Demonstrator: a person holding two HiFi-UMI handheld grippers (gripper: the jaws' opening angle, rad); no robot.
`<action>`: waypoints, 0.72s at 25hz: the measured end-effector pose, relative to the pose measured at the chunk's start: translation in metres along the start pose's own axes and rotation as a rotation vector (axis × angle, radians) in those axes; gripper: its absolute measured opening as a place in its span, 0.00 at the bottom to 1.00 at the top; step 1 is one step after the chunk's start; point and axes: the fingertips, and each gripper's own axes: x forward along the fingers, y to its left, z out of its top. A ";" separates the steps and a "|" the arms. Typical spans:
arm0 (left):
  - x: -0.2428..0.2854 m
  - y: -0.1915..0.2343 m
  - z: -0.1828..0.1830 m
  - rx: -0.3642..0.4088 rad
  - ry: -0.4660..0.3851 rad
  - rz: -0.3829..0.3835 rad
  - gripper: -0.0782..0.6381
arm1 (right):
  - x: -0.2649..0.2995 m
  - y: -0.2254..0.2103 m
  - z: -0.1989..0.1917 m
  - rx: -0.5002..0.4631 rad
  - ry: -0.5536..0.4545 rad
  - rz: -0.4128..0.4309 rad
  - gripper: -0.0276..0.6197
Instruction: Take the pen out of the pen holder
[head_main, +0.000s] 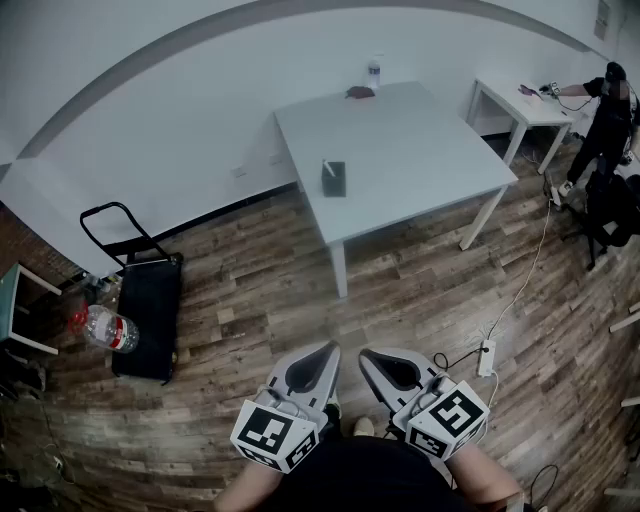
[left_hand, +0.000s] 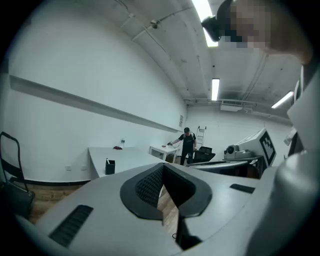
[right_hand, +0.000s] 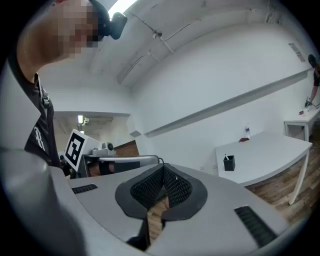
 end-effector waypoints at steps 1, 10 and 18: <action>0.004 0.009 0.003 0.002 0.001 0.000 0.12 | 0.008 -0.003 0.003 -0.001 0.000 -0.001 0.06; 0.041 0.085 0.028 0.027 -0.003 -0.051 0.12 | 0.085 -0.030 0.027 -0.019 0.005 -0.044 0.06; 0.060 0.148 0.045 0.040 -0.015 -0.079 0.12 | 0.150 -0.048 0.045 -0.031 0.008 -0.083 0.06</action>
